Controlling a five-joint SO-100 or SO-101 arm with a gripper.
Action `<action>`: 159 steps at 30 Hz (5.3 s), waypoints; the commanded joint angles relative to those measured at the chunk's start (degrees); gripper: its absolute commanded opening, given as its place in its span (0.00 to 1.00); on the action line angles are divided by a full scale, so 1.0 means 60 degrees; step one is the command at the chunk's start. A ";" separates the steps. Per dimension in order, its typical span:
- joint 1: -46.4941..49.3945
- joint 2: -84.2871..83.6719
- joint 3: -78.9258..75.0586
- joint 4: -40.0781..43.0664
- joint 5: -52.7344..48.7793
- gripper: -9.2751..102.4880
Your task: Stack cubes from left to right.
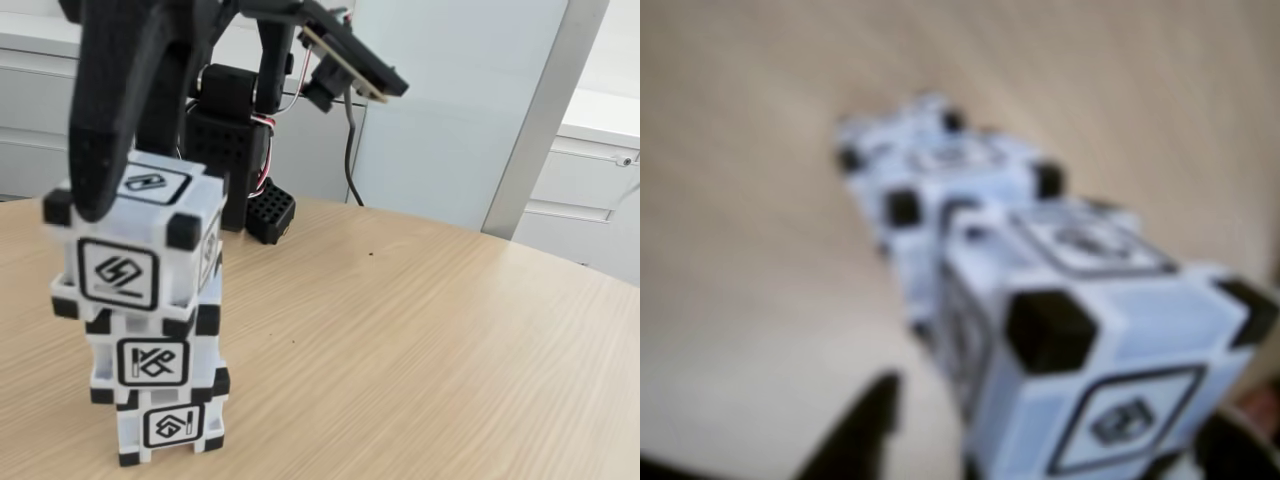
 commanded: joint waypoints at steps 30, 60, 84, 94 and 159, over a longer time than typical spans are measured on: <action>-0.1685 0.3984 -0.0352 -0.0088 0.1509 0.17; -0.5786 0.6973 -0.0352 -0.0132 0.2300 0.08; -0.5786 1.0474 -0.0308 -0.0073 0.2197 0.08; -0.5757 1.0957 -0.0278 0.0015 0.2080 0.08; -0.3560 1.2349 1.1880 -0.3574 0.1509 0.08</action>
